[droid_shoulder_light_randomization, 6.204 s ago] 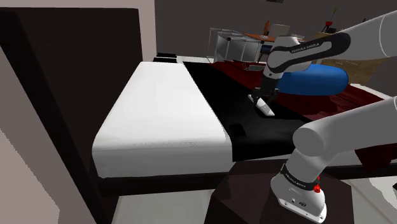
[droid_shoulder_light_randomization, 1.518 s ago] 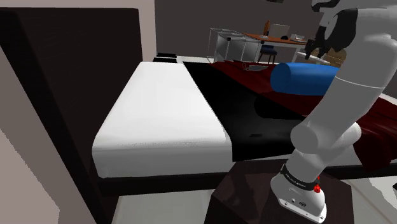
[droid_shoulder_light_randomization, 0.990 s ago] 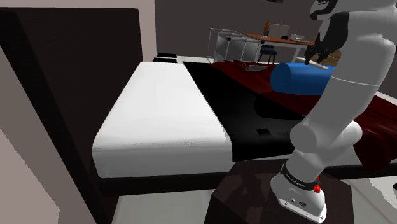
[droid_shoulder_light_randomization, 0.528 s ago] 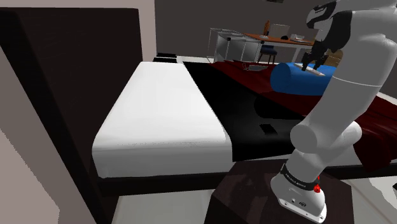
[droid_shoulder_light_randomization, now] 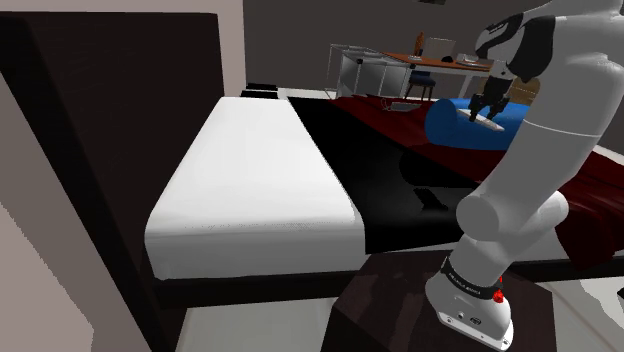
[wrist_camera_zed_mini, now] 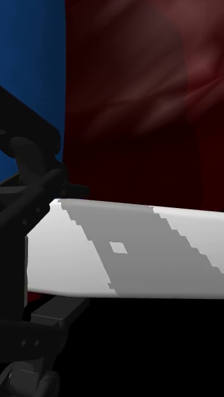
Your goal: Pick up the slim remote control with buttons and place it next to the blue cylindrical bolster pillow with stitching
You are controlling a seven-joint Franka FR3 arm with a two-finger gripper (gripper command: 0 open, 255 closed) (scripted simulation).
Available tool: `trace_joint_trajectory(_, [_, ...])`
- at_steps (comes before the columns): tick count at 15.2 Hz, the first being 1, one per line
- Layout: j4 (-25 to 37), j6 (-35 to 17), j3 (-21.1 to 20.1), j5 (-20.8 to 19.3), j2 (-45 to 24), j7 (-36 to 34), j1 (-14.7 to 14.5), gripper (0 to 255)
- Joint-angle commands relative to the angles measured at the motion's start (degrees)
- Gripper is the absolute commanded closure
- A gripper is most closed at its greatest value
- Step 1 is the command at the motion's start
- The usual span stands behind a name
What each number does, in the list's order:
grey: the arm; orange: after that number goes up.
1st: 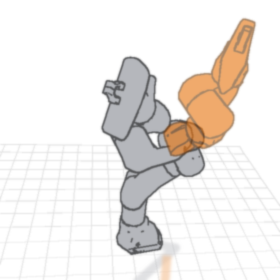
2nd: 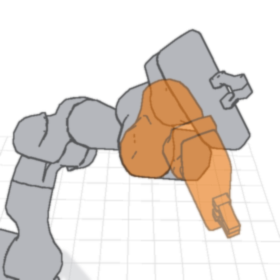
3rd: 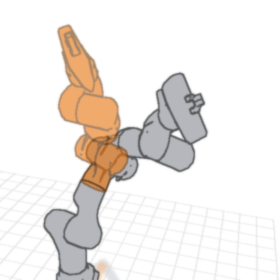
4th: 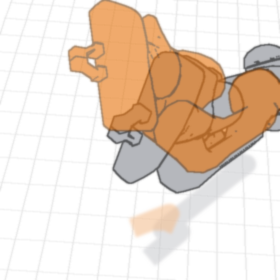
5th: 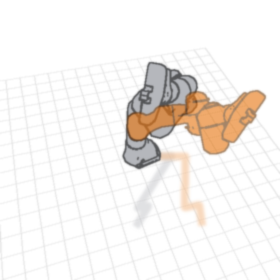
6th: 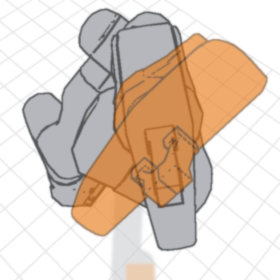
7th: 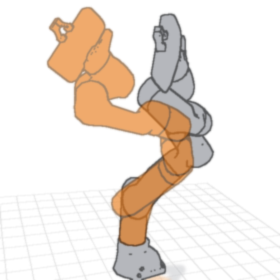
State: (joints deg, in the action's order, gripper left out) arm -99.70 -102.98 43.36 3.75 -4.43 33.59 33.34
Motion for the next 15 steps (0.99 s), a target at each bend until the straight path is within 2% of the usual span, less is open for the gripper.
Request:
trace_joint_trajectory(1, [-1.4,-1.6,0.0,0.1,-0.2,0.2,0.1,255])
trace_joint_trajectory(15, [-10.0,-11.8,-0.2,2.2,-2.5,1.7,0.4,255])
